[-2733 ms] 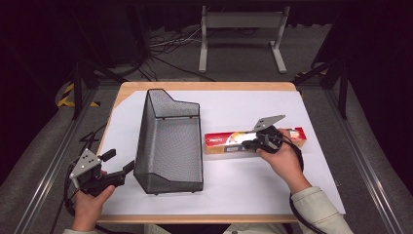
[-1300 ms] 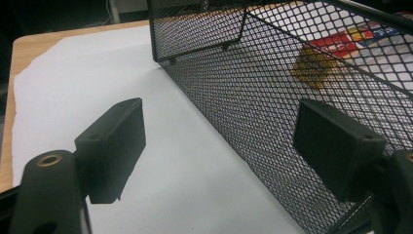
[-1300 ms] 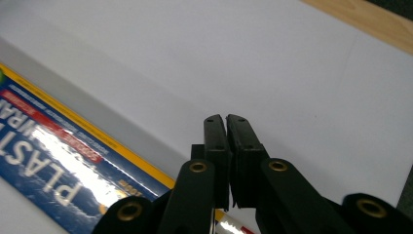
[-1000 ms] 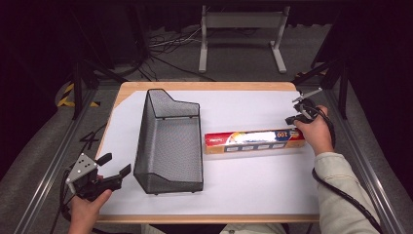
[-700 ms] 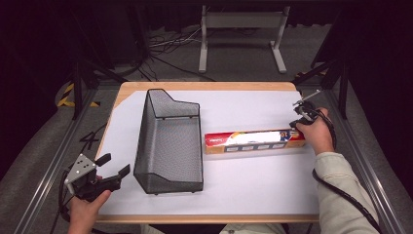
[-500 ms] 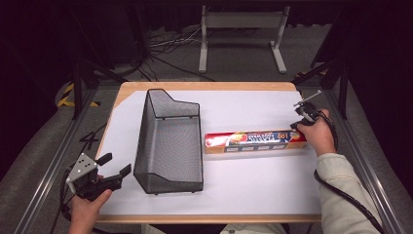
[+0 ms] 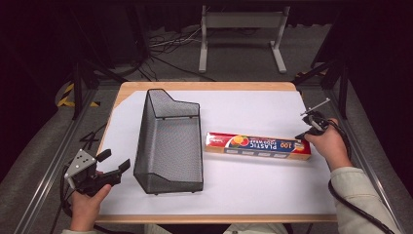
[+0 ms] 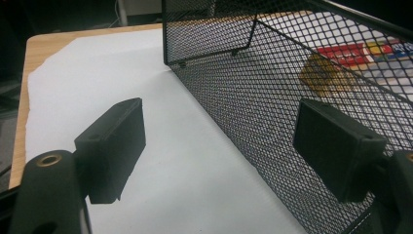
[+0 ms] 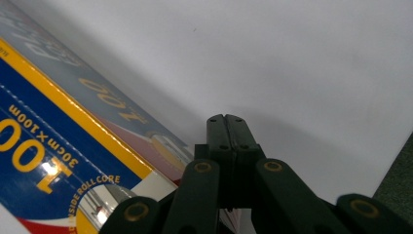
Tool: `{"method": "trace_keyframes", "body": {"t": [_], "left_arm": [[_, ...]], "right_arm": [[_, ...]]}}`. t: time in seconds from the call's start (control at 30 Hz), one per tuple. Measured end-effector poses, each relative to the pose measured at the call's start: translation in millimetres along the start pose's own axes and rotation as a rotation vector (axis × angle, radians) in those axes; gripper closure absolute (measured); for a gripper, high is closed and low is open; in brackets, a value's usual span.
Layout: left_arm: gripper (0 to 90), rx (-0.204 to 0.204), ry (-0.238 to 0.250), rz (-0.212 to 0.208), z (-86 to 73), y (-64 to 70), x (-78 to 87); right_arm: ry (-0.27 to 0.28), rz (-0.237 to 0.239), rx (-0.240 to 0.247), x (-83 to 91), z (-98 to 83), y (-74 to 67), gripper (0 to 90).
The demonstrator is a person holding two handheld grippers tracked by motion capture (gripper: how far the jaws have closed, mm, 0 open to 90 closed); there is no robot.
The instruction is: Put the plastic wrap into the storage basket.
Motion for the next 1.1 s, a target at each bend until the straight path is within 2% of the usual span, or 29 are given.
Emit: {"method": "trace_keyframes", "body": {"t": [0.23, 0.47, 0.57, 0.63, 0.77, 0.9, 0.97, 1.03, 1.1], "left_arm": [[20.2, 0.002, 0.001, 0.008, 0.8, -0.5, -2.7], [20.3, -0.005, -0.004, 0.009, 1.0, 1.9, -3.5], [20.3, -0.007, -0.005, 0.009, 0.8, 2.1, -2.7], [20.3, -0.003, -0.003, 0.01, 0.6, 1.9, -2.0], [20.3, -0.003, -0.002, 0.01, 0.1, 1.1, -1.3], [20.2, -0.001, -0.002, 0.01, -0.3, 0.7, -1.4], [20.2, 0.0, -0.002, 0.009, -0.1, 0.8, -1.6], [20.2, -0.001, -0.003, 0.009, 0.2, 2.0, -2.1], [20.2, -0.006, -0.004, 0.007, 0.4, 2.1, -2.2]], "right_arm": [[-0.038, 0.049, 0.027, 6.3, -25.0, -17.1, 90.0], [-0.076, 0.111, 0.062, 10.0, -50.0, -40.4, 90.0], [-0.109, 0.132, 0.086, 9.9, -55.7, -48.0, 90.0], [-0.132, 0.163, 0.104, 9.5, -59.6, -53.8, 90.0], [-0.146, 0.195, 0.122, 9.1, -63.3, -58.4, 90.0], [-0.18, 0.264, 0.158, 6.2, -69.7, -69.9, 90.0], [-0.193, 0.269, 0.165, 6.3, -70.7, -72.1, 90.0], [-0.193, 0.236, 0.167, 6.7, -70.3, -72.9, 83.5], [-0.175, 0.219, 0.144, 8.1, -68.5, -71.7, 79.9]]}}
Point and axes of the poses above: each handheld gripper's, and its own axes: x roughly backward along the jaws, z roughly out of its top, y roughly to its right, the point moved 5 cm from there along -x, roughly forward along the jaws, and after that the axes turned 2 degrees about z, right-handed, at the moved point
